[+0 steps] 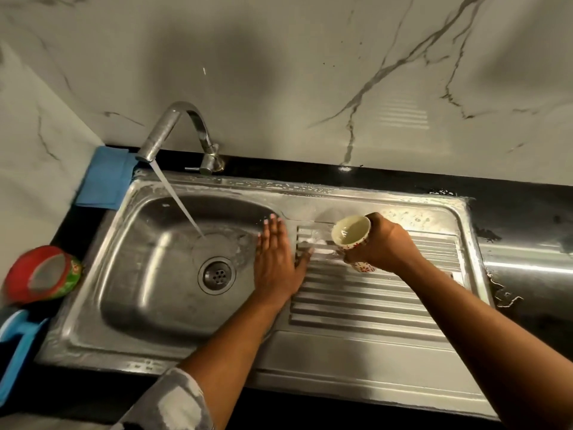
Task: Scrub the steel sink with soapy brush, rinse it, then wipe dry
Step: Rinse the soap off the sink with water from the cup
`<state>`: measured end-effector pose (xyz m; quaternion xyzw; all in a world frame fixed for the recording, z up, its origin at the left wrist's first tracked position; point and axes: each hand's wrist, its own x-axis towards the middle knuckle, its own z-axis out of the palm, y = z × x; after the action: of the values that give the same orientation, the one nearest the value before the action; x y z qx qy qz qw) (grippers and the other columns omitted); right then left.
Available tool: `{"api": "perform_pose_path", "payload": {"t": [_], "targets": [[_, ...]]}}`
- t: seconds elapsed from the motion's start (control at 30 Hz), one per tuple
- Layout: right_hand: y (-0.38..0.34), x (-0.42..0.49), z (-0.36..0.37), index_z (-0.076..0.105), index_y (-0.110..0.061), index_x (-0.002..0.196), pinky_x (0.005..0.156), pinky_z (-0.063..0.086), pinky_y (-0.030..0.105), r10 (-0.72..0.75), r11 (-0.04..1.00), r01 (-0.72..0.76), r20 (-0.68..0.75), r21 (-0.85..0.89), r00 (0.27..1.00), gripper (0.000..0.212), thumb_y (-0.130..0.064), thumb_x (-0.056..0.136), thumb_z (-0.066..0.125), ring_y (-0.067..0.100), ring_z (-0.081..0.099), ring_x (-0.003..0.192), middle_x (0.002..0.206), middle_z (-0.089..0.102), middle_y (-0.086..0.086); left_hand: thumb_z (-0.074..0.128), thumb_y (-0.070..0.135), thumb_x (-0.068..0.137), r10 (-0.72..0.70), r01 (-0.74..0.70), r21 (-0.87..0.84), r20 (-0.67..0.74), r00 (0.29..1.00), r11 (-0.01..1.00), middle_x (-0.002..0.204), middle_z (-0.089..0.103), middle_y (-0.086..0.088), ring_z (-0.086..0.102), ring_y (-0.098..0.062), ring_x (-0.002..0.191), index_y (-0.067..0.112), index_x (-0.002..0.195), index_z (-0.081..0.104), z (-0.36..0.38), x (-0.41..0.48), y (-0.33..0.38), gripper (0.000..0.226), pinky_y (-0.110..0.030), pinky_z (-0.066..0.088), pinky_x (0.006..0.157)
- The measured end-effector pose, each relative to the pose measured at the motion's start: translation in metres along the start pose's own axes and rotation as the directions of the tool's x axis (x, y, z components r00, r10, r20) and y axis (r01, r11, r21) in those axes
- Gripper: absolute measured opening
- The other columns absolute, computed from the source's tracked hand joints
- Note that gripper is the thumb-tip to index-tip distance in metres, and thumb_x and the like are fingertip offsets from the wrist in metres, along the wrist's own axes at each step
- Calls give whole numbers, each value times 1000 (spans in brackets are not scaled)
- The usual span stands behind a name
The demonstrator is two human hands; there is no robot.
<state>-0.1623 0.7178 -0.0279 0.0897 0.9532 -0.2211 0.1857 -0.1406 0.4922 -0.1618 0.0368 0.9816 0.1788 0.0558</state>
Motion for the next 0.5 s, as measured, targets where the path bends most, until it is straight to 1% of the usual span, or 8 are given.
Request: {"api": "perform_pose_path", "payload": {"t": [0.07, 0.13, 0.2, 0.23, 0.3, 0.33, 0.43, 0.5], "targets": [[8, -6, -4, 52, -16, 137, 80, 55, 36, 19, 1000, -19, -23, -5, 1000, 96, -50, 58, 96, 28, 65, 109, 125, 68, 7, 24, 77, 104, 183, -182, -18, 43, 982, 983, 175, -17, -12, -19, -26, 162, 10, 169, -7, -1, 0, 28, 97, -44, -8, 132], [17, -10, -10, 53, -15, 135, 79, 55, 37, 26, 999, -27, -46, -31, 999, 95, -48, 58, 97, 29, 66, 106, 122, 69, 8, 32, 72, 104, 349, -347, -35, 118, 930, 937, 175, -18, -9, -23, -24, 161, 14, 169, -7, 8, 1, 57, 96, -46, -7, 132], [26, -13, -15, 53, -15, 135, 76, 52, 35, 28, 998, -32, -53, -59, 998, 95, -44, 57, 99, 29, 66, 104, 122, 69, 9, 37, 71, 103, 427, -430, -25, 183, 886, 903, 177, -15, -5, -22, -23, 161, 17, 170, -5, 21, 5, 74, 96, -50, -3, 132], [30, -14, -16, 52, -14, 135, 75, 51, 34, 26, 997, -30, -53, -70, 998, 96, -42, 57, 99, 29, 65, 104, 122, 69, 9, 36, 73, 102, 425, -434, 3, 197, 883, 901, 177, -12, -5, -19, -23, 162, 17, 170, -4, 26, 8, 76, 96, -51, 1, 132], [38, -14, -17, 51, -14, 136, 75, 48, 33, 19, 997, -23, -54, -73, 998, 97, -39, 56, 100, 29, 65, 106, 124, 68, 10, 35, 77, 99, 368, -385, 62, 189, 910, 921, 177, -10, -5, -13, -24, 163, 17, 170, -2, 33, 17, 71, 100, -51, 7, 131], [40, -14, -17, 51, -14, 136, 75, 48, 33, 17, 998, -20, -54, -67, 998, 97, -39, 57, 100, 29, 64, 106, 124, 68, 10, 34, 79, 98, 325, -342, 75, 178, 929, 937, 177, -11, -6, -12, -25, 163, 16, 170, -3, 34, 21, 66, 102, -50, 6, 132], [38, -11, -15, 50, -15, 137, 77, 52, 35, -5, 998, 1, -52, -68, 999, 97, -41, 57, 99, 28, 64, 107, 125, 67, 9, 18, 88, 96, 192, -198, 44, 112, 975, 979, 175, -20, -6, -19, -25, 162, 15, 168, -11, 24, 23, 43, 107, -46, -6, 132], [31, -9, -13, 49, -15, 137, 77, 54, 36, -40, 993, 34, -53, -110, 998, 97, -43, 58, 98, 27, 65, 106, 125, 67, 8, 15, 89, 96, 70, -72, 15, 77, 995, 997, 174, -24, -5, -22, -25, 161, 16, 167, -16, 18, 23, 23, 107, -46, -8, 131]]}}
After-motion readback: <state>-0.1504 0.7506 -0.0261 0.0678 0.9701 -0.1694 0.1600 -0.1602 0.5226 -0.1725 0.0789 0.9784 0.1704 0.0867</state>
